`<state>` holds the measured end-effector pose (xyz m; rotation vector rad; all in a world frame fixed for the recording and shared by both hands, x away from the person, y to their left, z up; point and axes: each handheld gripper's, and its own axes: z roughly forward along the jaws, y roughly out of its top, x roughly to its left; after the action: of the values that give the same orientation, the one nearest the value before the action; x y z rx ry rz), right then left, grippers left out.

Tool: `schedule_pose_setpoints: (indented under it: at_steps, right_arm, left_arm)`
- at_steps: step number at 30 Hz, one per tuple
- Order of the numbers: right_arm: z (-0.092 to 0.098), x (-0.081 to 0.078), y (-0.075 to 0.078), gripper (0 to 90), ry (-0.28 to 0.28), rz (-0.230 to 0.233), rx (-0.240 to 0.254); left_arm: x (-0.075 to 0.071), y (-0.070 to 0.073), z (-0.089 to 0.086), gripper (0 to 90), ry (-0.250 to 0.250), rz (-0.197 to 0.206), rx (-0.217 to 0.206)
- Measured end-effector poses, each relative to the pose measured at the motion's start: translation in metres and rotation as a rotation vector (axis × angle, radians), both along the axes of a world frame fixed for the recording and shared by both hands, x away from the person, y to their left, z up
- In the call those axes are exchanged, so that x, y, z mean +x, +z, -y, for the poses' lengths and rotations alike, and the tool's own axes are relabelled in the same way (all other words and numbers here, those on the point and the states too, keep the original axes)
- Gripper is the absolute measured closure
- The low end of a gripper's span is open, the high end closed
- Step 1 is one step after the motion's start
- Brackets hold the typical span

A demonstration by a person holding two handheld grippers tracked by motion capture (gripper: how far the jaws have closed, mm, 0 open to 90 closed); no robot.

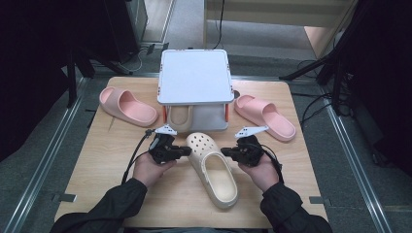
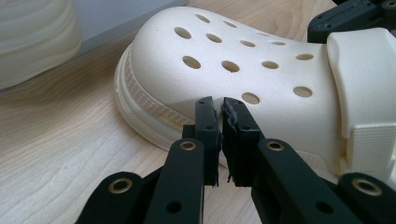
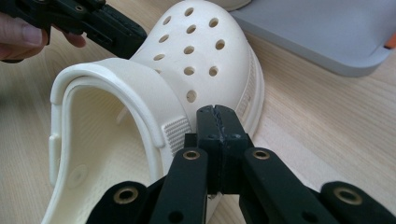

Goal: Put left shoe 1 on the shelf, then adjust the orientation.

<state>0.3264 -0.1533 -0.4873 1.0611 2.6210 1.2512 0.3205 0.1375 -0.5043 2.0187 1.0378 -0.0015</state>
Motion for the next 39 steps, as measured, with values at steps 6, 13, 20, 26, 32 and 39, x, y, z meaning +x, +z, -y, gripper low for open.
schedule_pose_setpoints:
  at_steps: [6, 13, 20, 26, 32, 39]
  right_arm:
    - [0.004, -0.008, 0.0, 90.0, -0.027, -0.004, -0.003]
    - [0.005, -0.017, 0.0, 90.0, -0.063, 0.004, 0.0]
    - [0.003, -0.024, -0.001, 90.0, -0.082, 0.005, 0.002]
    - [0.0, -0.031, -0.001, 90.0, -0.101, 0.008, 0.006]
    - [0.0, -0.036, -0.002, 89.1, -0.122, 0.021, 0.003]
    - [0.003, -0.039, -0.001, 83.7, -0.147, 0.035, 0.026]
  left_arm:
    - [0.006, 0.0, 0.006, 84.6, -0.017, -0.004, -0.009]
    - [0.012, 0.0, 0.011, 84.8, -0.03, -0.005, -0.005]
    - [0.016, 0.0, 0.014, 84.9, -0.029, 0.001, -0.007]
    - [0.021, 0.0, 0.016, 85.0, -0.023, -0.004, -0.013]
    - [0.025, 0.0, 0.02, 84.7, -0.026, -0.002, -0.019]
    - [0.031, 0.004, 0.016, 78.4, -0.03, -0.015, -0.022]
